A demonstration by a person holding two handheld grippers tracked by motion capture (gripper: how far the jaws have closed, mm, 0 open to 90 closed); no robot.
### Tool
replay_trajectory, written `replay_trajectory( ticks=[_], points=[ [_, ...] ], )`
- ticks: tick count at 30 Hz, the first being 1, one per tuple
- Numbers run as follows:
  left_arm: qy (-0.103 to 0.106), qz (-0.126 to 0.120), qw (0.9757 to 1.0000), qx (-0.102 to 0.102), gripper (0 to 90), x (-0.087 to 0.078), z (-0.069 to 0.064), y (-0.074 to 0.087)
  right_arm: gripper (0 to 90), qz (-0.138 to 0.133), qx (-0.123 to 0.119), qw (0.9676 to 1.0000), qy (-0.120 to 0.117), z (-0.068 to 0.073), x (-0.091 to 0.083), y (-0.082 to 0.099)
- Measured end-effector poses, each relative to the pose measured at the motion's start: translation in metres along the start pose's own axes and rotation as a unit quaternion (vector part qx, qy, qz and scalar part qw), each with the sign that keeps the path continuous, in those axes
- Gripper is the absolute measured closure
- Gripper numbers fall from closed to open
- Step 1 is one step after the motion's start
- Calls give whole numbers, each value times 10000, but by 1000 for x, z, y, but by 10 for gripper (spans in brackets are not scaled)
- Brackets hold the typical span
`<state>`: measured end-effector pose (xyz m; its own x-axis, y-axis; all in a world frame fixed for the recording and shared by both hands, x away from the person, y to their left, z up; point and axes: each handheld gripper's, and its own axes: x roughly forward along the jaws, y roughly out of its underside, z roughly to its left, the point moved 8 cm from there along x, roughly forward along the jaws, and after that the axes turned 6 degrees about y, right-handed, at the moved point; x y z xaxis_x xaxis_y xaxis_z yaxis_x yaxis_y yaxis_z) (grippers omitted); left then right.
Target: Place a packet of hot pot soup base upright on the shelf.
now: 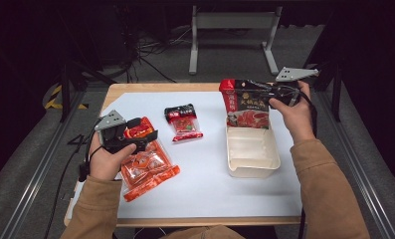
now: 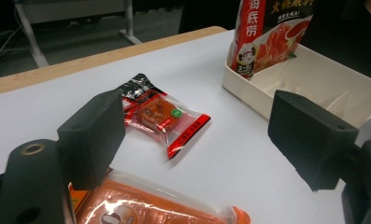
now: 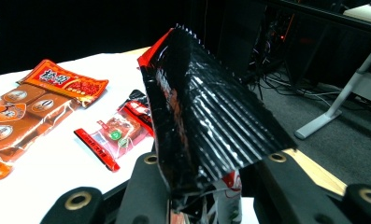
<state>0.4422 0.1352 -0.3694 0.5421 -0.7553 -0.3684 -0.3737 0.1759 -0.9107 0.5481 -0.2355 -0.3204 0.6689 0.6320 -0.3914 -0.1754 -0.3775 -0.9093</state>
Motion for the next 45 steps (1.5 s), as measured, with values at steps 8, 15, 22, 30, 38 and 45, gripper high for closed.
replay_trajectory(
  ticks=[8, 15, 22, 30, 38, 45],
  points=[
    [-6, 16, 10000, -11, 198, -1, 0, 1, 731, 93, -20, 9999, 97, -2, -3, 4],
    [2, 25, 10000, -18, 197, 0, 1, 1, 723, 604, -127, 9979, 194, -5, 2, 28],
    [-16, 29, 10000, -28, 196, 0, 2, 2, 726, 557, 80, 9982, 226, -10, -2, 38],
    [70, -22, 9999, -95, 190, 0, 2, 3, 726, 551, 391, 9973, 273, -15, -6, 47],
    [159, 77, 9998, 29, 176, 3, 1, 4, 522, 535, 496, 9966, 374, -14, -8, 44],
    [94, 201, 9997, 94, 163, 2, 3, 5, 348, 329, 717, 9957, 493, -15, -24, 39]
  ],
)
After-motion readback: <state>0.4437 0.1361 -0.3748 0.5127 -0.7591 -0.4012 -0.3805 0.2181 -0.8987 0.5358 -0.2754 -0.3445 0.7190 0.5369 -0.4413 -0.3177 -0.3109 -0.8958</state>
